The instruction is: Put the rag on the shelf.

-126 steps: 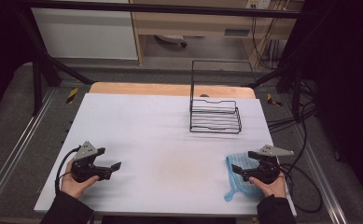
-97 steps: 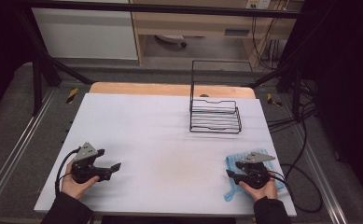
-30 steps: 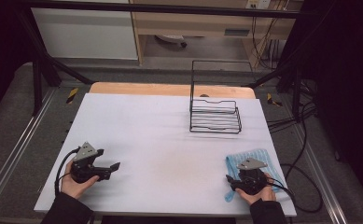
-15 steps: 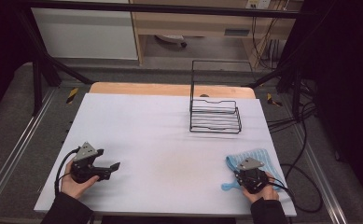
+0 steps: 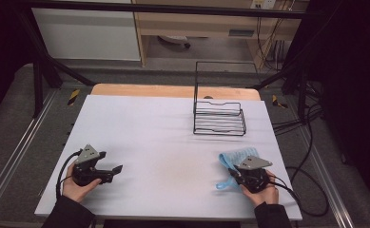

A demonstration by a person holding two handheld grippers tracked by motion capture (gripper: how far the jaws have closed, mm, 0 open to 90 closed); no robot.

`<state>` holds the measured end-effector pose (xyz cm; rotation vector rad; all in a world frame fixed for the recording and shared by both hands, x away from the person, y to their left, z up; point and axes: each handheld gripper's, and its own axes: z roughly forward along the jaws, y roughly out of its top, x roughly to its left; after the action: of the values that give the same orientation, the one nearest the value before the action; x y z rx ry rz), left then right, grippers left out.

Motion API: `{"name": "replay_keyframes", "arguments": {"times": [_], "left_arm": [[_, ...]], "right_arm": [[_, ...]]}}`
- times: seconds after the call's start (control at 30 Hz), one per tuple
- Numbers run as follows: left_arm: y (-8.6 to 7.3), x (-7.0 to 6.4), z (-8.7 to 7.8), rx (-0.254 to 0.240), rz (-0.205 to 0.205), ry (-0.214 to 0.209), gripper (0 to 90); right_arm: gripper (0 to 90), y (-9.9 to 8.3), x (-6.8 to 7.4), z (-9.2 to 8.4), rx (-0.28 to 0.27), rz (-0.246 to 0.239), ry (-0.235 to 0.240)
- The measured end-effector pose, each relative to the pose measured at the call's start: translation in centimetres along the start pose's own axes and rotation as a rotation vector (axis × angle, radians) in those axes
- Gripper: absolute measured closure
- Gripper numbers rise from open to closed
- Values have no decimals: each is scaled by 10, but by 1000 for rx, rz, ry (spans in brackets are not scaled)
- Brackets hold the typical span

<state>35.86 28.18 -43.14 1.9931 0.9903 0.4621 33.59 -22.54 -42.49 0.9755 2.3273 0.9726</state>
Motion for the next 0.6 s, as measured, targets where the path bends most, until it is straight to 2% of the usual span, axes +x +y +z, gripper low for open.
{"name": "replay_keyframes", "arguments": {"times": [0.07, 0.13, 0.17, 0.27, 0.3, 0.37, 0.5, 0.53, 0.6], "left_arm": [[0, 0, 0, 0, 0, 1, 122], [0, 0, 0, 1, 0, 1, 122], [0, 0, 0, 1, 0, 1, 122], [0, 0, 0, 2, 1, 1, 122], [0, 0, 0, 2, 0, 1, 122], [0, 0, 0, 2, 0, 1, 122], [1, 0, 0, 5, 2, 1, 122], [1, 0, 0, 5, 2, 1, 122], [1, 0, 0, 5, 1, 0, 122]], "right_arm": [[791, 3, 2, 2, -6, -10, 18], [790, 14, 11, 10, -23, -40, 73], [790, 14, 11, 10, -23, -40, 73], [790, 26, 24, 21, -35, -86, 130], [790, 26, 24, 21, -35, -86, 130], [790, 32, 34, 28, -41, -115, 178], [788, 42, 46, 39, -42, -148, 225], [788, 42, 46, 39, -42, -148, 225], [788, 50, 55, 47, -48, -177, 261]]}}
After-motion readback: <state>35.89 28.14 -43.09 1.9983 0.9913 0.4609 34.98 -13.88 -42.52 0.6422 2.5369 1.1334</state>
